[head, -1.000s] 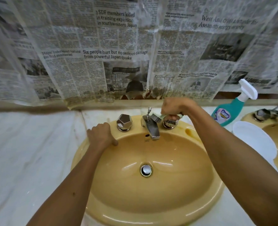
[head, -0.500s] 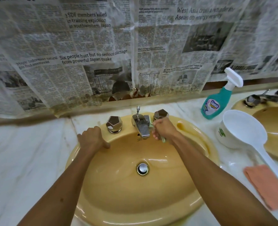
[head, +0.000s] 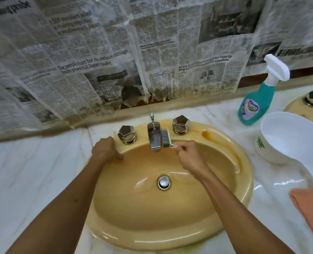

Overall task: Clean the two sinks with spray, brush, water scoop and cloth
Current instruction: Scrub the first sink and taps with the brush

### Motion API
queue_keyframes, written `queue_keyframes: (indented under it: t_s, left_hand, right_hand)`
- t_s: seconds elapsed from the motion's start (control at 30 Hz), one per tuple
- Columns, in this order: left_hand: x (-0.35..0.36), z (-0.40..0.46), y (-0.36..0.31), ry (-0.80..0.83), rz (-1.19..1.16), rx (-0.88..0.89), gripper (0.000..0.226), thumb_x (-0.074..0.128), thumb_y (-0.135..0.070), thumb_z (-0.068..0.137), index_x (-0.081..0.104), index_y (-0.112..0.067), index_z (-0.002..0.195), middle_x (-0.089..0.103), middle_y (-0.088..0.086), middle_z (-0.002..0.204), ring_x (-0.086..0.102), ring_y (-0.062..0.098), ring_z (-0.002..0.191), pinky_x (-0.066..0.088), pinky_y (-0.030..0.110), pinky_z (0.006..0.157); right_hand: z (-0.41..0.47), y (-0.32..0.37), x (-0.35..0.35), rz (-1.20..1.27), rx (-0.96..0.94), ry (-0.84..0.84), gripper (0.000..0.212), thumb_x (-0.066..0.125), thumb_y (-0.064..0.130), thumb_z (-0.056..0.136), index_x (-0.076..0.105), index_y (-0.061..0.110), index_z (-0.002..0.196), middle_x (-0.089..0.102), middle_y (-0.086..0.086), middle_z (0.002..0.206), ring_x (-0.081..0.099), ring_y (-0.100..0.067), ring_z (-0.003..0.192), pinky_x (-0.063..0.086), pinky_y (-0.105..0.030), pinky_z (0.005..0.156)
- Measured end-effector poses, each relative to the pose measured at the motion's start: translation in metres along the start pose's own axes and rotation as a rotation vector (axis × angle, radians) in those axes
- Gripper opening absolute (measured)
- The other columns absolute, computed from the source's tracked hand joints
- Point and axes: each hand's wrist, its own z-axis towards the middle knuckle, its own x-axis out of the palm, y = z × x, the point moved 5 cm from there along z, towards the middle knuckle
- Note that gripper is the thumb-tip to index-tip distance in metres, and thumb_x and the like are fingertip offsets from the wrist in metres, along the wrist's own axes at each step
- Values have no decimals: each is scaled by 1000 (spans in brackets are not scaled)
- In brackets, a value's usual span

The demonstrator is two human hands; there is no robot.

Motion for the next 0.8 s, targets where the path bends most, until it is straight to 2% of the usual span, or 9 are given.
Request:
queue_keyframes:
  t_s: [0.07,0.17,0.27,0.37,0.43,0.6,0.67,0.73,0.8]
  left_hand:
    - [-1,-2,-4,14,16,-30,64,86,-43,70,52,-14,116,54,5,107,52,21,97,45,31,75]
    - [-3,-4,-8,29,17,-57,66,86,-40,70,52,-13,120,56,7,115,54,22,104,48,32,81]
    - [-3,-6,-10,33,0,-85,67,86,-38,71,51,-12,122,55,8,118,53,22,106,49,33,84]
    - [-1,-4,-10,31,-1,-110,68,86,-37,70,50,-12,123,54,9,121,53,23,110,48,33,85]
    - [1,-2,-10,27,-3,-114,69,86,-36,70,50,-12,123,54,9,120,53,23,109,48,32,84]
    - [1,-1,-9,23,-7,-114,67,87,-36,67,50,-13,119,56,9,119,50,21,97,44,30,75]
    - [1,0,-8,28,-8,-113,67,87,-37,67,50,-13,118,56,9,117,48,20,95,42,30,73]
    - [2,3,-6,34,-3,-108,67,87,-38,67,50,-14,118,57,8,117,50,21,97,43,30,74]
    - [3,4,-6,42,2,-104,69,87,-40,67,50,-14,119,57,8,117,53,22,101,45,30,76]
  right_hand:
    - [-11,-1,0,13,-6,56,29,47,12,99,58,1,75,42,-2,59,35,-11,46,27,-20,43]
    - [9,9,8,34,13,13,29,42,7,99,51,-6,76,41,-11,64,38,-16,47,26,-19,39]
    - [9,11,7,25,-5,2,27,41,3,96,44,-5,70,35,-5,61,34,-16,51,25,-24,45]
    - [-32,13,3,6,-105,39,38,44,5,95,34,14,59,27,9,52,26,-10,51,21,-27,45]
    - [-45,15,3,-8,-135,28,43,45,5,95,30,21,57,28,8,47,24,-10,49,21,-28,45]
    - [2,27,-1,-97,-157,-61,44,48,4,92,36,23,55,30,5,46,27,-11,48,21,-30,49]
    - [-10,23,-5,-97,-194,-23,38,48,6,94,50,21,59,33,5,48,30,-11,49,26,-36,50]
    - [-36,21,-5,-79,-242,23,29,48,11,97,65,14,74,41,4,51,35,-13,51,34,-38,52]
    - [-42,26,-3,-68,-254,17,32,47,11,97,61,19,68,42,4,51,35,-14,51,31,-36,52]
